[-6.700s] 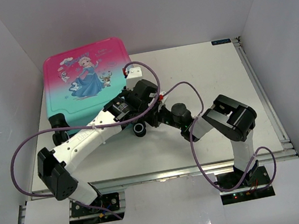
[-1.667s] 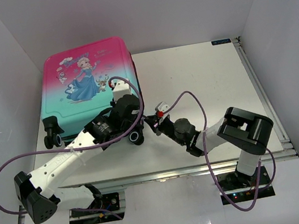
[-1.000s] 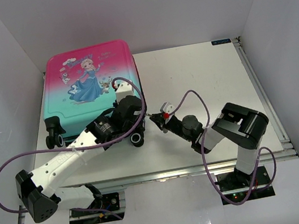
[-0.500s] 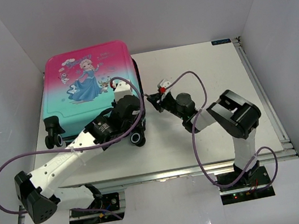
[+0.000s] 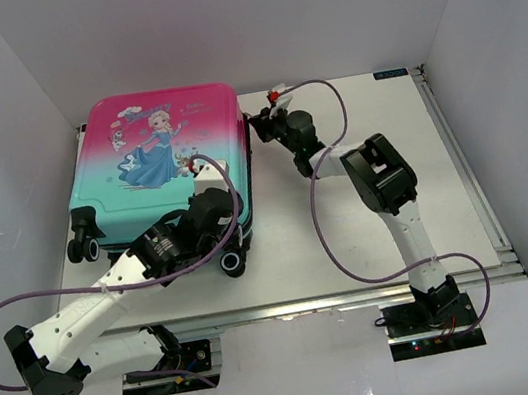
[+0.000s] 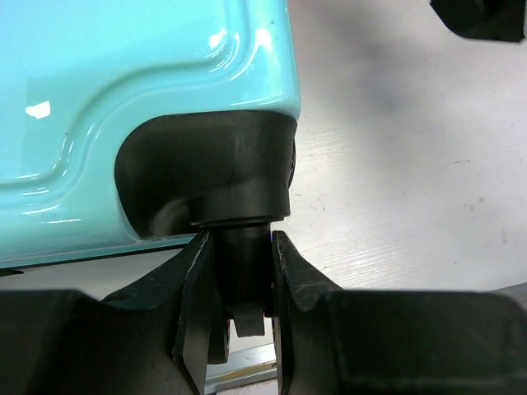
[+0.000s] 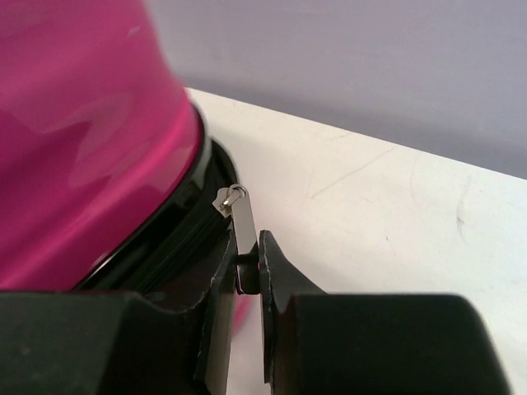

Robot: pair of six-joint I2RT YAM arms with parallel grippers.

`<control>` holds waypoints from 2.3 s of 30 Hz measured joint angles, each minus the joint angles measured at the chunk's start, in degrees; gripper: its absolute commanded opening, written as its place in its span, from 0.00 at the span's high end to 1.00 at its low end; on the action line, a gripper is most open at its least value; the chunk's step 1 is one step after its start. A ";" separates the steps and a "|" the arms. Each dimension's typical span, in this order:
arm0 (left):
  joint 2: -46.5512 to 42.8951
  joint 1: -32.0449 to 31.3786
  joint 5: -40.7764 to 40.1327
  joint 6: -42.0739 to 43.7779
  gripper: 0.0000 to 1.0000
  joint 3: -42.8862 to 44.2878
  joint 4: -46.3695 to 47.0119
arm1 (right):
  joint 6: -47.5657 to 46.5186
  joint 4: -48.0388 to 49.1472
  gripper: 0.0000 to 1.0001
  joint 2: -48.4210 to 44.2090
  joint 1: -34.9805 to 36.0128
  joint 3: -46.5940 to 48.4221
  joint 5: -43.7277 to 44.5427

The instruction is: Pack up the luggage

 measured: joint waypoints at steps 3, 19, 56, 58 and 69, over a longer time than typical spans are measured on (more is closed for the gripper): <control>-0.23 -0.18 0.04 0.27 1.00 -0.18 -0.19 | 3.17 -3.19 0.92 4.94 -1.02 8.65 -1.34; -6.17 -0.98 -6.80 4.14 0.30 4.49 2.00 | 16.32 2.02 0.92 10.57 -3.76 12.82 -7.72; 40.12 29.06 17.48 20.37 0.61 48.81 6.75 | 20.01 25.11 0.92 -30.31 -5.18 -57.33 18.74; 42.22 25.80 18.50 21.52 0.61 49.80 7.35 | 17.55 25.00 0.92 -32.73 -0.35 -60.02 23.66; 54.33 15.29 24.10 25.81 0.61 64.92 14.64 | 14.89 30.73 0.92 -35.76 15.74 -71.91 24.53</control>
